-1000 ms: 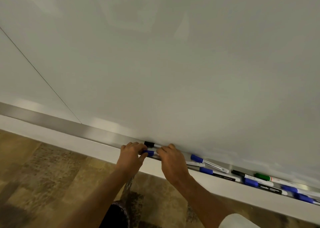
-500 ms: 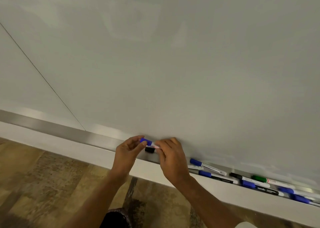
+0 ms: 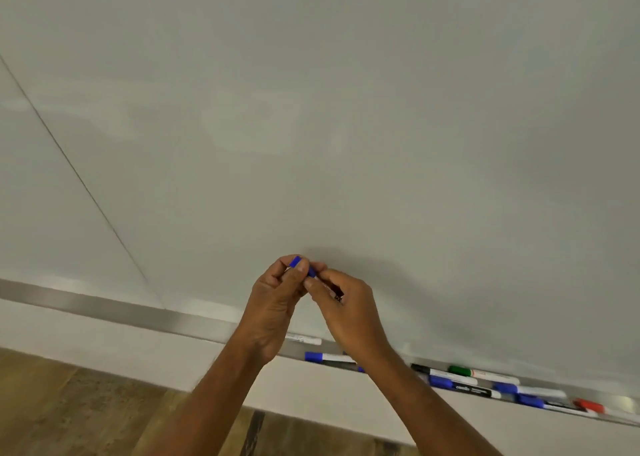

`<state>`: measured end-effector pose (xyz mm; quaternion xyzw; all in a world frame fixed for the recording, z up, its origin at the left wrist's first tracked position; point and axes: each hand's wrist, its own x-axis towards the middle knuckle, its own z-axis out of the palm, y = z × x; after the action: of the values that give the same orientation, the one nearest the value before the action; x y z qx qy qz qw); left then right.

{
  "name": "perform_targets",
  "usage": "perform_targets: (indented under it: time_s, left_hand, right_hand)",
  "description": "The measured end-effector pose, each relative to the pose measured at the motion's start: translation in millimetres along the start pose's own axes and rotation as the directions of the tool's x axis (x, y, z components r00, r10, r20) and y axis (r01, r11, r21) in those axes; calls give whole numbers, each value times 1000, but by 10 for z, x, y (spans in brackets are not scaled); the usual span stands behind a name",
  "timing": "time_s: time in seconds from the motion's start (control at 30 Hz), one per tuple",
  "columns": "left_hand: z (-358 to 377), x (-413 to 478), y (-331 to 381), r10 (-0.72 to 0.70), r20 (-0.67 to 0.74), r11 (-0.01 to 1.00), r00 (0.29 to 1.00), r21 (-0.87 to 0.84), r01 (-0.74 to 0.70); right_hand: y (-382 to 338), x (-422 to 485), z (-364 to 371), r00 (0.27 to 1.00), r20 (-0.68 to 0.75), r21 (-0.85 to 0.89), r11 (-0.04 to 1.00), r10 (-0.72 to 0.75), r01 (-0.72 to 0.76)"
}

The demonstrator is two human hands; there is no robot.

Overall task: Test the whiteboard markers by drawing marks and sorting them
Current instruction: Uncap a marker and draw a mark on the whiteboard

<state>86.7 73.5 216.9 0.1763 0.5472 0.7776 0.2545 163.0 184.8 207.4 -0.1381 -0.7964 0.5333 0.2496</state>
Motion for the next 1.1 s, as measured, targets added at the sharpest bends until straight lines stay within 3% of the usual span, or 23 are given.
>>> perform_targets:
  time_s: [0.27,0.53,0.7,0.8,0.9,0.97,1.1]
  left_hand:
    - [882,-206,505,46,128,999,991,-17,-44]
    - [1656,-306,838,82,84,994,993,-78,-75]
    - [1887,-270,1089,256,-21,963,966,-77,-257]
    - [1972,-231,1208,435,-79,896,897,133,-423]
    - [2037,-195,1262,671,-50,694,740,396,-602]
    - [2056,-122,1285,760,-3,583,650,447,-679]
    - [2062,142,1282,815,113,440,568,516,-735]
  right_hand:
    - [-613,-146,-822,992,-100,65,995,-72,79]
    - [-914,-188,-1364,939,-298,-15,984,-174,178]
    - [-856,-262,-1582,921,-374,1,993,-107,116]
    - [-900,-356,-1745,942,-335,82,994,-35,66]
    - [-1104,-404,-1981,972,-234,213,976,7,44]
    - [-1270,-431,-2125,972,-235,279,957,-17,84]
    - [-1481,-457,-2359,941,-331,441,869,-74,223]
